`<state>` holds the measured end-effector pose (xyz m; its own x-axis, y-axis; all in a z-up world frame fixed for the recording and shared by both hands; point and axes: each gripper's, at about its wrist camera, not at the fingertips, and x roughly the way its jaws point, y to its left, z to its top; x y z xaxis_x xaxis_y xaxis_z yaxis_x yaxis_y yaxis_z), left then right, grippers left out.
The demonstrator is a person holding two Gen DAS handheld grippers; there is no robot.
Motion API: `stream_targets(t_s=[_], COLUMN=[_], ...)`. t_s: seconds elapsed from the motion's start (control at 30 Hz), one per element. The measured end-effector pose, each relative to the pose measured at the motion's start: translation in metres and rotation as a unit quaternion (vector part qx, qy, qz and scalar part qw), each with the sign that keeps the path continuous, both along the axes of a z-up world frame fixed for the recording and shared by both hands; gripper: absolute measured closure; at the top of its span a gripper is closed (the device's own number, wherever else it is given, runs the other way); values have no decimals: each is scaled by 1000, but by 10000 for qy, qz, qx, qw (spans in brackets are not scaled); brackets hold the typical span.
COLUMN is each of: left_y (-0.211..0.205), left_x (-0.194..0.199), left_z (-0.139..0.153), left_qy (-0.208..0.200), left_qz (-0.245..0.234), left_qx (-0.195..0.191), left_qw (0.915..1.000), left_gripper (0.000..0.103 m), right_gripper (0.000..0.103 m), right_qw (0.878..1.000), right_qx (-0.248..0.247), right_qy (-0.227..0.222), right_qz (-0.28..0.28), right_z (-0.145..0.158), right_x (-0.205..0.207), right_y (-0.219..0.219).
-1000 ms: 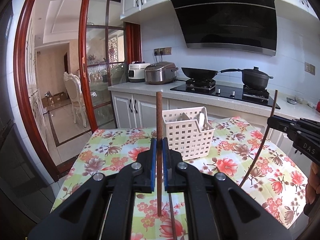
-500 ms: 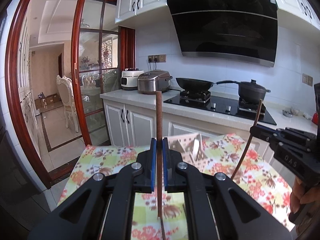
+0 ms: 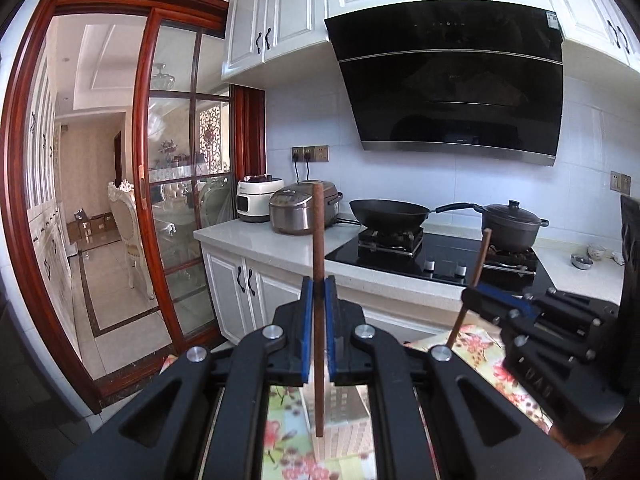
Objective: Organize utensils
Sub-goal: 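Carry both chopsticks over the caddy and open both tools to drop them, then raise both open tools away from the caddy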
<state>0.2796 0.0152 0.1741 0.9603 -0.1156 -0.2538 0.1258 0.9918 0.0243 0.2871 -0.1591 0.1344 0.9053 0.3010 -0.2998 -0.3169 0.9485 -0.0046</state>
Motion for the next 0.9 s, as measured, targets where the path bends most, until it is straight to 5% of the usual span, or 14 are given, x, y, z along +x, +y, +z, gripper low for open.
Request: stream_targets(t_s=[0.17,0.5,0.67,0.9], left_y=[0,8,24,45], left_x=[38,94,106,77], left_z=[-8,-82,-97,-101], left_qy=[302,1217,1342,1138], left_qz=[-31,106,377,610], left_qx=[-64,-75,-87,-51], left_qw=[9995,9925,9902,9916], left_gripper=[97,96,83,56], right_gripper=[96,95,73,73], right_qw=[9991,9913,9889,9891], right_qx=[-61,-22,72,347], right_qy=[383,1292,1487,1423], right_qz=[147,261,-11,-143], right_z=[-9,-68,-82,-87], right_x=[37,88,111,90], right_y=[12,30,24,-4])
